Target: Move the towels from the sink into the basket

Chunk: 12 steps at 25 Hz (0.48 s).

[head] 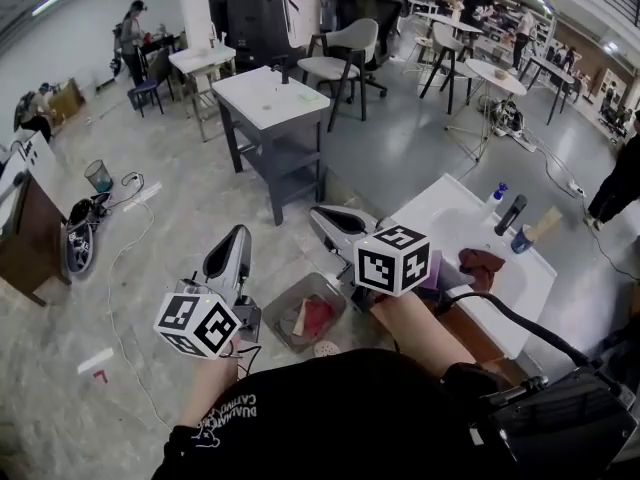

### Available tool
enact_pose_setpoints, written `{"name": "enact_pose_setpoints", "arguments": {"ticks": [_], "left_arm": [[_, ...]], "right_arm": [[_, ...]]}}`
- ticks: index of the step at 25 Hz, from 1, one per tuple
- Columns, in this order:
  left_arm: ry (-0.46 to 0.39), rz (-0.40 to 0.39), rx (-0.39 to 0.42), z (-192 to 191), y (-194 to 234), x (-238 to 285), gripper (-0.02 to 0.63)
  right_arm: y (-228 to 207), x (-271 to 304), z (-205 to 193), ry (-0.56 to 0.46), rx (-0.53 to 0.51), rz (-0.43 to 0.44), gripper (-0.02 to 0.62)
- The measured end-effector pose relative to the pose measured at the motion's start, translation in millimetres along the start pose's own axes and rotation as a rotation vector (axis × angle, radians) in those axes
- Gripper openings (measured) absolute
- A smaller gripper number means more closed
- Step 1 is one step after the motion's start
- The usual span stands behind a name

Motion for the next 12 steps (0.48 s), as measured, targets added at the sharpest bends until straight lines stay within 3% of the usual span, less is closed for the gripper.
{"name": "enact_pose_setpoints", "arguments": {"ticks": [6,12], "left_arm": [[0.025,-0.037,-0.001,-2.9,-1.8,0.0,0.002],[0.038,-0.034,0.020,-10.0,-3.6,-2.9,0.002]], "right_arm": [[0.8,-5.0,-4.6,0.015,0.012,-0.078,0.004],[-0.3,-9.8,-12.8,0.011,0.026,-0.092,0.005]]}}
Point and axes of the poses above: the fingertips, and each gripper's own axes: x forward along the fingers, y to its left, z out of its top, the point moved 10 cm from there along -x, backward along the fingers, and after that the axes turned 1 degree about z, right-handed, at the moved point
